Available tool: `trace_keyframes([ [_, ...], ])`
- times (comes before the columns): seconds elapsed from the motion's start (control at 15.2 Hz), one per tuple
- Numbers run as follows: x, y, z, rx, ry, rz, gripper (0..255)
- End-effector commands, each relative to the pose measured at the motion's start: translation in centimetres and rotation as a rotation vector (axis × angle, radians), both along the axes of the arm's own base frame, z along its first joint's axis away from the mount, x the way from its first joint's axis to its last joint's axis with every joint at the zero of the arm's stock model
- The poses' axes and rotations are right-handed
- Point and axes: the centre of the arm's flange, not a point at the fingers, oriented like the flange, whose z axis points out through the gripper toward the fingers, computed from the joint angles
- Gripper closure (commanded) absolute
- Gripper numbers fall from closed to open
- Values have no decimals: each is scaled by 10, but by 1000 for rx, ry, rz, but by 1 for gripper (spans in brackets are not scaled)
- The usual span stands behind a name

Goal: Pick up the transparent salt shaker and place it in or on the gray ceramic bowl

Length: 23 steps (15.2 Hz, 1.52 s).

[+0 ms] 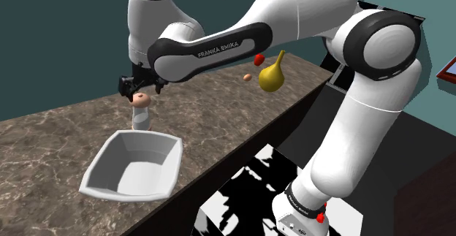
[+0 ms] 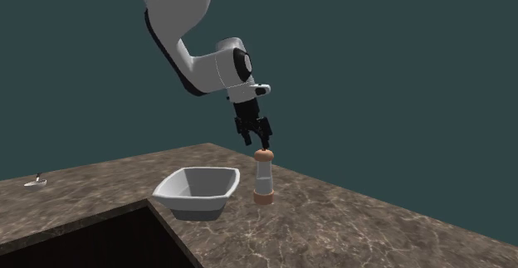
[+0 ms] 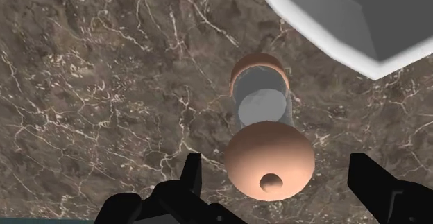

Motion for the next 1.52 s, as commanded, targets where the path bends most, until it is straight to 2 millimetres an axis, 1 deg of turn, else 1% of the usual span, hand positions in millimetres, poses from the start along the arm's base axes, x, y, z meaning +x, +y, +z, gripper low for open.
trace_keyframes([
  [0.0,6,5,-8,-4,-4,-3,0],
  [0.33,13,2,-33,-4,-4,-3,0],
  [0.4,15,2,-41,-4,-4,-3,0],
  [0.92,15,2,-41,-4,-4,-3,0],
  [0.99,15,2,-41,-4,-4,-3,255],
  [1.45,15,2,-41,-4,-4,-3,255],
])
